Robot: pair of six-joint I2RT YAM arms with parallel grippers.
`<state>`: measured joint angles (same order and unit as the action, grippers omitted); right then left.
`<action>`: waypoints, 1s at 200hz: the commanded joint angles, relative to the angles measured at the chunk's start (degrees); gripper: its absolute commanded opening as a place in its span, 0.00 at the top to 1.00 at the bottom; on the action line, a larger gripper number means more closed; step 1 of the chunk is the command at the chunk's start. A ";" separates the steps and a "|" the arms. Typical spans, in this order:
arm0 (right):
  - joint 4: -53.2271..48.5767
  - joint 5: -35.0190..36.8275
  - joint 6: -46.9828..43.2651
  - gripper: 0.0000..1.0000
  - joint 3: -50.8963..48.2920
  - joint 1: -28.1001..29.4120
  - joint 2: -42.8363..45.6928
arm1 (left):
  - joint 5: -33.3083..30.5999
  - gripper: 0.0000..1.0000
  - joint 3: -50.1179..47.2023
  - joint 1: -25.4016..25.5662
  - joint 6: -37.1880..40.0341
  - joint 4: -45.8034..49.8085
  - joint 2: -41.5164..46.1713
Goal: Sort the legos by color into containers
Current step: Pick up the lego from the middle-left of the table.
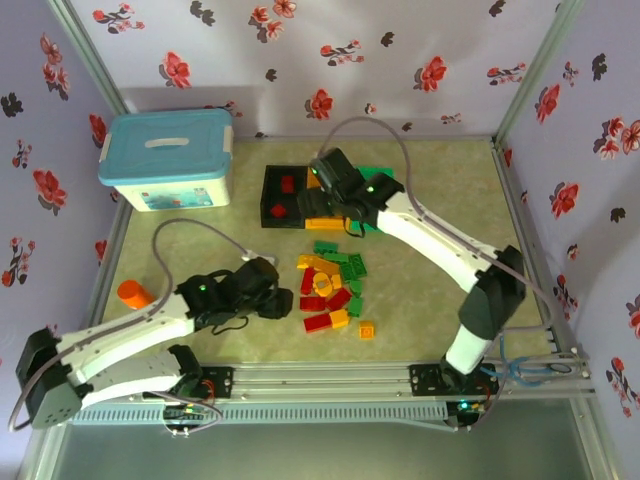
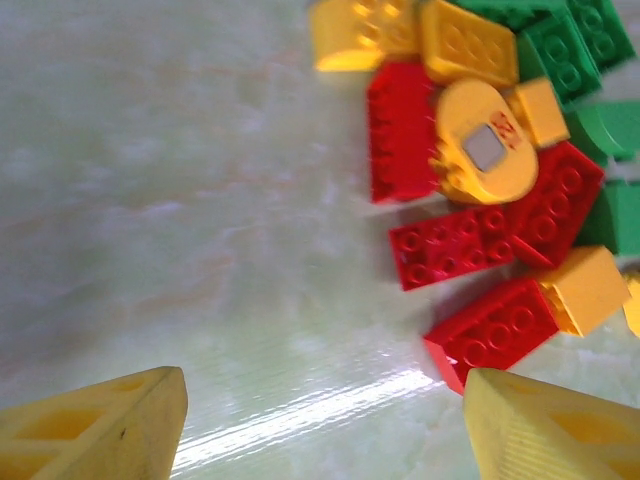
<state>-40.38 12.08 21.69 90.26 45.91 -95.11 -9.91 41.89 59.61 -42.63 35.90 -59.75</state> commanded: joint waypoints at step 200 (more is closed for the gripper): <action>2.50 5.59 5.90 0.21 -31.49 -6.09 27.72 | 6.92 0.28 12.29 9.52 6.58 -8.47 -35.29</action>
<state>-38.72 16.14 26.17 59.92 40.42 -69.10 -3.79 52.82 68.73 -37.06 27.55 -93.03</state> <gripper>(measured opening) 0.794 0.729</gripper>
